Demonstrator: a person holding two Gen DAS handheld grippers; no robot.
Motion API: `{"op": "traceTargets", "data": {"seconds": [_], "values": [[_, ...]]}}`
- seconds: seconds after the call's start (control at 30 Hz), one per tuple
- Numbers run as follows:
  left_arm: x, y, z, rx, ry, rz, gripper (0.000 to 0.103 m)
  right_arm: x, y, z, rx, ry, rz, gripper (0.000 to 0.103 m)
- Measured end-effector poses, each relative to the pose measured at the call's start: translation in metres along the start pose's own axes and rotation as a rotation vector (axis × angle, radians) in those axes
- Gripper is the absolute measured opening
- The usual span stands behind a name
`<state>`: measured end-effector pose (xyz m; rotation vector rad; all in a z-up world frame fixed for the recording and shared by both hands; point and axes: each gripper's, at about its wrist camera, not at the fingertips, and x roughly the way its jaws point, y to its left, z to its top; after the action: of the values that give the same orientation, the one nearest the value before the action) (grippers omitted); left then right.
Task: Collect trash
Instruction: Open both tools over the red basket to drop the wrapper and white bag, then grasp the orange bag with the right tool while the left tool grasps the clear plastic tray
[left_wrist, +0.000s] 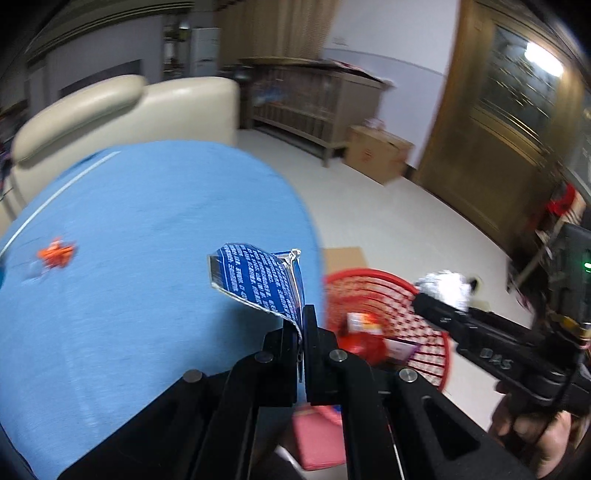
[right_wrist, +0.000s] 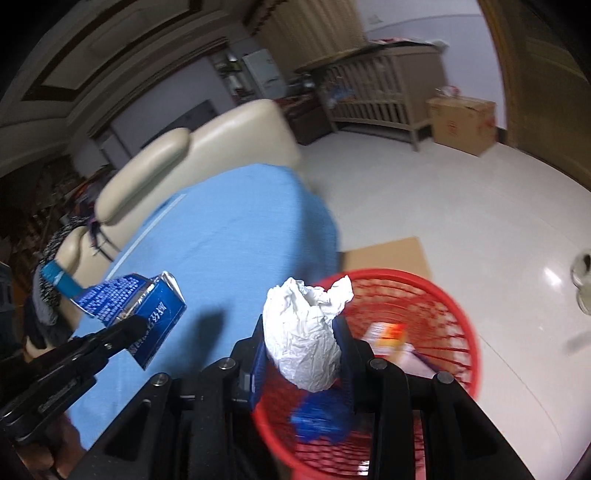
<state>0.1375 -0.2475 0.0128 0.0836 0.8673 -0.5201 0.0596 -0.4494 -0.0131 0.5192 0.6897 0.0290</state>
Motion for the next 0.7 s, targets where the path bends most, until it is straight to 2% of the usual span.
{"op": "traceTargets", "data": {"seconds": [0.13,0.33,0.37,0.4,0.43,0.47,0.5,0.63,0.7], "values": [[0.021,-0.033,-0.002,0.073,0.05,-0.054,0.003,0.004,-0.027,-0.001,0.028,0.025,-0.034,0.035],[0.047,-0.056,-0.006,0.125,0.145,-0.136,0.004,0.013,-0.05,-0.006,0.06,0.066,-0.054,0.038],[0.053,-0.058,-0.008,0.134,0.172,-0.143,0.009,0.017,-0.053,-0.007,0.068,0.086,-0.069,0.042],[0.055,-0.057,-0.009,0.138,0.181,-0.142,0.031,0.018,-0.057,-0.008,0.076,0.097,-0.072,0.063],[0.056,-0.057,-0.01,0.144,0.19,-0.137,0.064,0.019,-0.062,-0.009,0.089,0.1,-0.078,0.071],[0.053,-0.053,-0.01,0.144,0.174,-0.118,0.075,0.018,-0.064,-0.01,0.097,0.094,-0.086,0.074],[0.049,-0.05,-0.008,0.14,0.152,-0.108,0.078,0.015,-0.067,-0.01,0.103,0.091,-0.089,0.074],[0.022,-0.02,-0.001,0.113,0.084,-0.09,0.078,0.014,-0.068,-0.003,0.13,0.076,-0.095,0.074],[0.007,0.008,0.007,0.083,0.037,-0.04,0.078,0.016,-0.06,0.003,0.129,0.066,-0.082,0.074]]}}
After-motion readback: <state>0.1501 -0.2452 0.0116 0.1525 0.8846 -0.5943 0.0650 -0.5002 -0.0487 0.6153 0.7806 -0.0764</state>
